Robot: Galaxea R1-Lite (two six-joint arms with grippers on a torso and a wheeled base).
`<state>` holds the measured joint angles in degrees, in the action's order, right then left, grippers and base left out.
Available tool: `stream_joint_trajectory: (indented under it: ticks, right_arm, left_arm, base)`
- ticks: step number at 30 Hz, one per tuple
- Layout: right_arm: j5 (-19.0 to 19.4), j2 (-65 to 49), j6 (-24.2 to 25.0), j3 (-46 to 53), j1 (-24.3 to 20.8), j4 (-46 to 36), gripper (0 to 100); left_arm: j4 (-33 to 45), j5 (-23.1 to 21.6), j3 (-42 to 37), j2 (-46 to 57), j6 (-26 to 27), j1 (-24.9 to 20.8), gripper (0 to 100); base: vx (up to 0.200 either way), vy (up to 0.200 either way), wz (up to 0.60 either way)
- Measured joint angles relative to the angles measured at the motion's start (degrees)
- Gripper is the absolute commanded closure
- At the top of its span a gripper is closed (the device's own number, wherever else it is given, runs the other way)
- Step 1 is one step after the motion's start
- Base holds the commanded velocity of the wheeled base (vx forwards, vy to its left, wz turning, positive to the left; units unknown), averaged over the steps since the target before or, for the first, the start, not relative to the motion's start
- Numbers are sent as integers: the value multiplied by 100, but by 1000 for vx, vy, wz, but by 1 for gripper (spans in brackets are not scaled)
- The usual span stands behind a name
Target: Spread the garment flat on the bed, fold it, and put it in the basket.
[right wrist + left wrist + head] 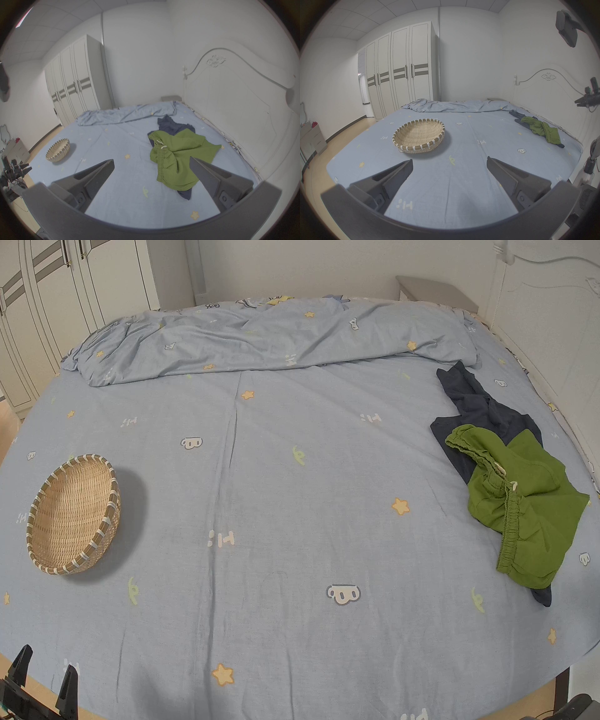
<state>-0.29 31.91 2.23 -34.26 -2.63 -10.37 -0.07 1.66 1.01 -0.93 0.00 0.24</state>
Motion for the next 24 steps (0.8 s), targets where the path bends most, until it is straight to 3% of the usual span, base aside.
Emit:
stream_joint_trajectory:
  ticks: [16, 24]
  right_arm:
    - [-553, 4459, -150, -2369, -343, -13, 0]
    - [-663, 6098, -161, -2975, -464, 578, 0]
  left_arm:
    - [-2, 1, 0, 0, 0, 0, 0]
    - [0, 1, 0, 0, 0, 0, 0]
  base:
    - [0, 0, 0]
    - [0, 0, 0]
